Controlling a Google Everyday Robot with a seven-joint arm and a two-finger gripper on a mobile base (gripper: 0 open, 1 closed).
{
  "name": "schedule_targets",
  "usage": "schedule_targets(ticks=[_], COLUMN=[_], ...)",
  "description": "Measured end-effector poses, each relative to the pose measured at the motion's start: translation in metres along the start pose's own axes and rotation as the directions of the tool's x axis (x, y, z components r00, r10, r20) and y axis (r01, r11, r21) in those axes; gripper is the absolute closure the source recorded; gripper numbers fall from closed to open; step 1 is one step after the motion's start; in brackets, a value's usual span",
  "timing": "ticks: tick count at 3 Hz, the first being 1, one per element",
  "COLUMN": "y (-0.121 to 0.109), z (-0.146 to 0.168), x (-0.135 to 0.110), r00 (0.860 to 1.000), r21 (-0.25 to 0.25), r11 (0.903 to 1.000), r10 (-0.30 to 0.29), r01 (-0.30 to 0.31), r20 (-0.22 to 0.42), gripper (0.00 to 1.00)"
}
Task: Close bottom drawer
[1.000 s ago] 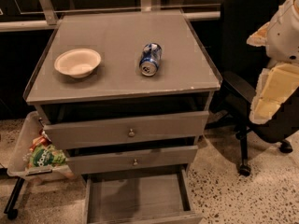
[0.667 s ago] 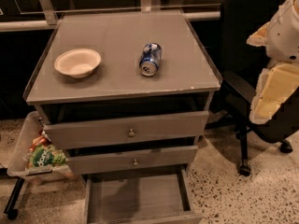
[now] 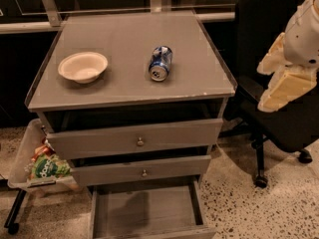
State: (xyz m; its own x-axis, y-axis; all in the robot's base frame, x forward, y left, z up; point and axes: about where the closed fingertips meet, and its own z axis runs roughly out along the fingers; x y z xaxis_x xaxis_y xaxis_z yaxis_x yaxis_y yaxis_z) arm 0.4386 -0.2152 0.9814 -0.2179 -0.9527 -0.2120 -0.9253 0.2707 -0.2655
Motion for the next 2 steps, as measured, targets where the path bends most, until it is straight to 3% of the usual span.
schedule_targets(ticks=[2], y=[0.0000], z=[0.0000], x=[0.0000], r00=[1.000], r21=[0.000], r11=[1.0000], r10=[0.000], r01=[0.000], r20=[0.000], gripper=[0.88])
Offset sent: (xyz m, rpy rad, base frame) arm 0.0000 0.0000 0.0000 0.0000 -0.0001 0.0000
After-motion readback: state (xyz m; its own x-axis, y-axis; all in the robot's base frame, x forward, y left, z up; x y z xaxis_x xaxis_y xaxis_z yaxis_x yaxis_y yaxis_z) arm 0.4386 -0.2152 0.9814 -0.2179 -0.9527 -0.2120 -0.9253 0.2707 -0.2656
